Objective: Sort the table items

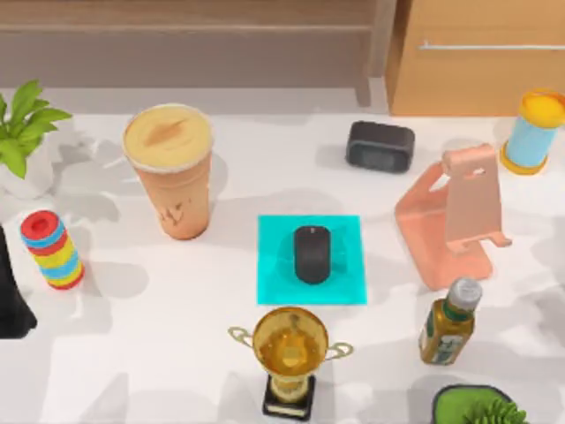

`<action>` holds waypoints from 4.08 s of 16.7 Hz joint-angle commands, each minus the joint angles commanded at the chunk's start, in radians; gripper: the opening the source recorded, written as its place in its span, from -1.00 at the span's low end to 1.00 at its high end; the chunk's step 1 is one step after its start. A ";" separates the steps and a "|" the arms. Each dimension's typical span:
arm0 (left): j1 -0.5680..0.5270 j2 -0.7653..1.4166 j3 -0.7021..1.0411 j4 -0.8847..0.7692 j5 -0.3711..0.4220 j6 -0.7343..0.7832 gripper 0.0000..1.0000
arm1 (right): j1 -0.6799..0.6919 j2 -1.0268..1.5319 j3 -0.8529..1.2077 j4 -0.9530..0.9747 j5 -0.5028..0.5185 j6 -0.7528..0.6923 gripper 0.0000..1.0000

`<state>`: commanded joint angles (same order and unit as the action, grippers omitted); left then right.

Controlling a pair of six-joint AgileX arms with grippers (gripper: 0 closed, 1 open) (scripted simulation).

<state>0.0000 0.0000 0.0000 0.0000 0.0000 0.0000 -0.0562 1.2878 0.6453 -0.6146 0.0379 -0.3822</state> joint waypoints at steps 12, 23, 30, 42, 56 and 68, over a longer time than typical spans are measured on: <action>0.000 0.000 0.000 0.000 0.000 0.000 1.00 | 0.597 -0.269 -0.109 0.621 0.262 0.520 -1.00; 0.000 0.000 0.000 0.000 0.000 0.000 1.00 | 0.600 -0.303 -0.133 0.714 0.201 0.433 -1.00; 0.000 0.000 0.000 0.000 0.000 0.000 1.00 | 0.559 -0.134 -0.114 0.835 0.183 0.437 -1.00; 0.000 0.000 0.000 0.000 0.000 0.000 1.00 | 0.545 -0.018 -0.070 0.854 0.215 0.506 -0.55; 0.000 0.000 0.000 0.000 0.000 0.000 1.00 | 0.545 -0.018 -0.070 0.854 0.215 0.506 1.00; 0.000 0.000 0.000 0.000 0.000 0.000 1.00 | 0.614 -0.143 -0.141 0.792 0.275 0.536 1.00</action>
<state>0.0000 0.0000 0.0000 0.0000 0.0000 0.0000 0.5583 1.1448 0.5044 0.1773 0.3126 0.1536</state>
